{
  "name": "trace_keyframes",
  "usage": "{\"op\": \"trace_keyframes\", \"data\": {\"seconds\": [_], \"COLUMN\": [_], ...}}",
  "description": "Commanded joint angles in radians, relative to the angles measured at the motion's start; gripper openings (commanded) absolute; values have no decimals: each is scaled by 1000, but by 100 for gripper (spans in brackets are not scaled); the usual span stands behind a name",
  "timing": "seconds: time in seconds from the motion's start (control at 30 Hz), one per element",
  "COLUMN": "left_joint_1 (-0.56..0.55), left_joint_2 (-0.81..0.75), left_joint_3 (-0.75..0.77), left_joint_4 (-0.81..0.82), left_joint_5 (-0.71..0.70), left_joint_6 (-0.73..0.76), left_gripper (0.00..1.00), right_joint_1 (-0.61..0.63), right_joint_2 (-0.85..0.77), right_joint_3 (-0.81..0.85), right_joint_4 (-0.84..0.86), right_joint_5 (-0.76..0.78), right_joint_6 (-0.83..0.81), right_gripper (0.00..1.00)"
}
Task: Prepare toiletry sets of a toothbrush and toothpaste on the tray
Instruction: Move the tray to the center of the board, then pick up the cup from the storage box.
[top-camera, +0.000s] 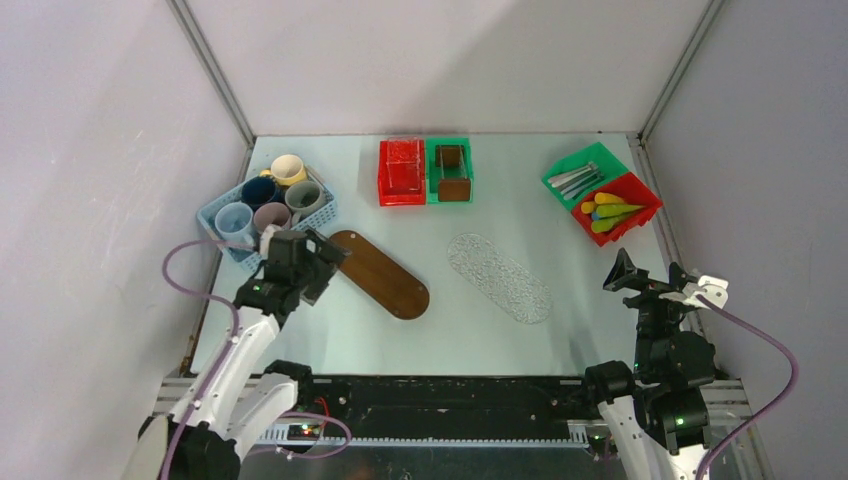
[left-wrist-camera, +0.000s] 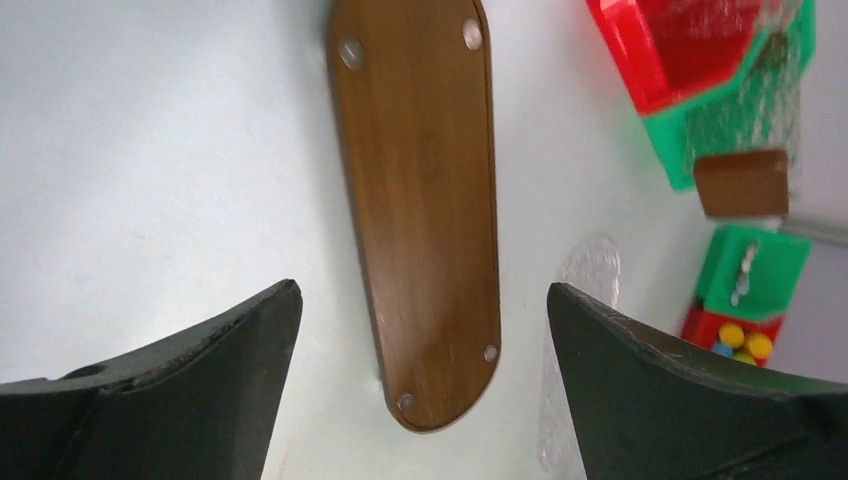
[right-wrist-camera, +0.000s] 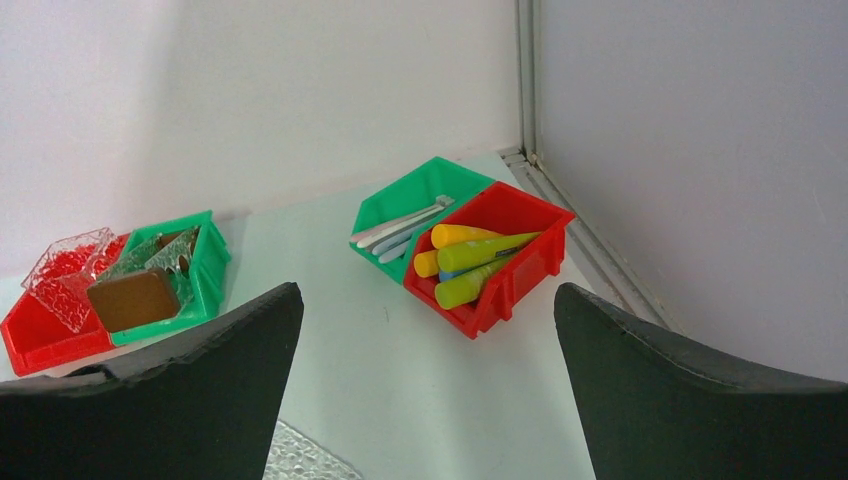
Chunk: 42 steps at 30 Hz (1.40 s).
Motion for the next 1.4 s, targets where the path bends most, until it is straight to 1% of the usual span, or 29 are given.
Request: {"op": "trace_keyframes", "data": {"seconds": [0.0,0.03,0.07,0.1,0.13,0.17,0.27,0.37,0.43,0.47,0.57,0.63,0.7,0.73,0.8,0.9,1.03,1.13,1.2,1.37], "left_joint_1": [130,152,194,255,281,325,399,477,512,524,571,585,591,596,603,611,613,613,614,623], "left_joint_2": [-12,5,18,51,72,117,233,331,409,475,571,644,727,744,797,877,942,948,932,903], "left_joint_3": [151,179,241,272,338,372,516,612,681,725,815,900,958,976,1024,1090,1115,1075,1014,926], "left_joint_4": [-219,-245,-255,-277,-286,-298,-306,-296,-290,-288,-297,-310,-314,-316,-316,-329,-356,-345,-322,-262], "left_joint_5": [-114,-120,-131,-134,-135,-136,-163,-169,-170,-159,-128,-117,-127,-130,-149,-178,-202,-255,-291,-345], "left_joint_6": [135,186,211,261,312,336,437,500,546,576,632,682,709,714,716,700,649,589,510,333], "left_gripper": [100,100,100,100,100,100,100,100,99,99,95,93,89,88,86,81,79,79,79,77], "right_joint_1": [12,12,14,15,17,21,22,21,23,22,23,22,21,21,22,20,15,11,10,13], "right_joint_2": [-105,-105,-104,-103,-100,-99,-94,-90,-89,-86,-78,-73,-66,-64,-59,-52,-49,-42,-35,-7], "right_joint_3": [-9,-9,-11,-12,-12,-13,-14,-15,-14,-14,-14,-15,-15,-15,-16,-19,-26,-29,-28,-22], "right_joint_4": [37,40,41,41,40,41,43,44,45,44,43,42,41,41,42,44,54,53,47,36], "right_joint_5": [8,7,5,4,4,4,1,0,-3,-3,-6,-7,-8,-8,-9,-9,-8,-7,-3,-6], "right_joint_6": [3,3,3,1,1,0,0,0,-1,-2,-2,-3,-3,-4,-5,-9,-14,-15,-13,-12], "right_gripper": [100,99,99,99,99,99,99,99,99,100,99,100,99,99,99,100,99,99,99,99]}}
